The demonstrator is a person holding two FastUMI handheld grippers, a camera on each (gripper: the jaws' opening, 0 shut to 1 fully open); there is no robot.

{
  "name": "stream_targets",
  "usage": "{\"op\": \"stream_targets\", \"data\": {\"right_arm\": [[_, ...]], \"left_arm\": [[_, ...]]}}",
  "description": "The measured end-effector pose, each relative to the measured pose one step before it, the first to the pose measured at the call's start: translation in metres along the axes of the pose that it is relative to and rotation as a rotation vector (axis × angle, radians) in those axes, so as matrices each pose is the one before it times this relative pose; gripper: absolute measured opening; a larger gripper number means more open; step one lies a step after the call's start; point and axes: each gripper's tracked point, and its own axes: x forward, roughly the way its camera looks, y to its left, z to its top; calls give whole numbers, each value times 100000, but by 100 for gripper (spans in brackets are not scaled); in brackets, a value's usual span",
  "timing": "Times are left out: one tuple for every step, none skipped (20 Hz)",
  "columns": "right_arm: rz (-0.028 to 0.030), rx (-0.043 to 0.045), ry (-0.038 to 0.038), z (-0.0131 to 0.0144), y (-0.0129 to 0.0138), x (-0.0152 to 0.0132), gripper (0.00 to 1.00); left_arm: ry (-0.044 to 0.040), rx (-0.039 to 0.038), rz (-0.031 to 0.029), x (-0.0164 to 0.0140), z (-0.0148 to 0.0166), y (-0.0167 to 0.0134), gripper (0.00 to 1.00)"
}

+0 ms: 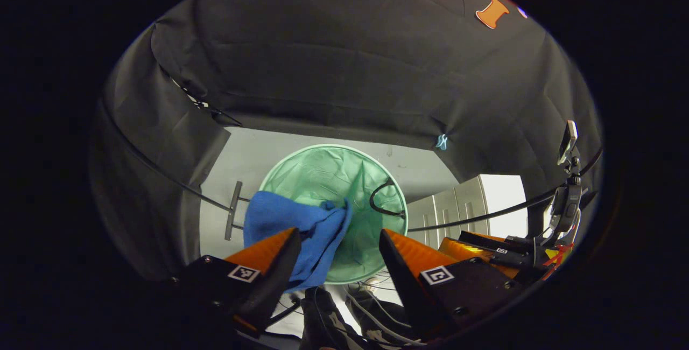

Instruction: Grasp the clothes on the hanger with both hands and then place them into the laundry hamper below.

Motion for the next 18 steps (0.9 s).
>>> {"op": "stream_targets", "data": {"right_arm": [[-472,-237,-330,-22,-334,-254,69],[-1035,-671,-715,43,-625,-342,88],[-1105,-706,-1226,104,-828,-208,93],[-608,-684,-1446,187,-130,-201,95],[-629,-557,-1598,92,314,-460,95],[-922,-764,-1692,340,-93,-558,87],[-1829,-1622,-2416,663,-508,-810,98],[-1802,-2232,-2677,674,-532,-551,98],[-1388,-1982,-2610,594,-444,-531,100],[-302,-1312,-2357,575,16,-685,99],[11,-626,-1554,364,118,-817,99],[437,-247,-1522,424,-94,-909,100],[49,-406,-2480,707,-482,-714,100],[-492,-738,-2702,921,-676,-946,99],[-274,-992,-2246,632,-753,-1033,99],[-12,-1158,-2752,957,-622,-1152,99],[43,-1138,-3331,1337,-675,-1210,100],[-24,-577,-2715,1079,-492,-849,99]], "left_arm": [[-168,-22,923,-69,105,152,96],[-214,343,538,-59,-237,193,96],[-387,585,483,-103,-252,61,98],[-660,589,529,-349,-99,71,98],[-949,559,490,-414,-154,161,98],[-1113,452,285,-490,235,-34,97],[-1162,432,88,-508,216,-303,98],[-1232,431,44,-449,391,-348,98],[-1382,695,-37,-385,379,-359,98],[-1701,827,199,-505,70,-104,98],[-1788,575,633,-658,535,-293,98],[-3417,-300,461,-764,520,-529,98],[-3388,-681,-22,-743,941,-717,97],[-3143,-837,521,-726,589,-723,98],[-3642,-813,228,-1031,881,-769,97],[-4191,-342,-828,-857,875,-979,97],[-3013,613,-829,-630,799,-1166,97],[-1954,1219,223,-965,-101,-741,97]]}}
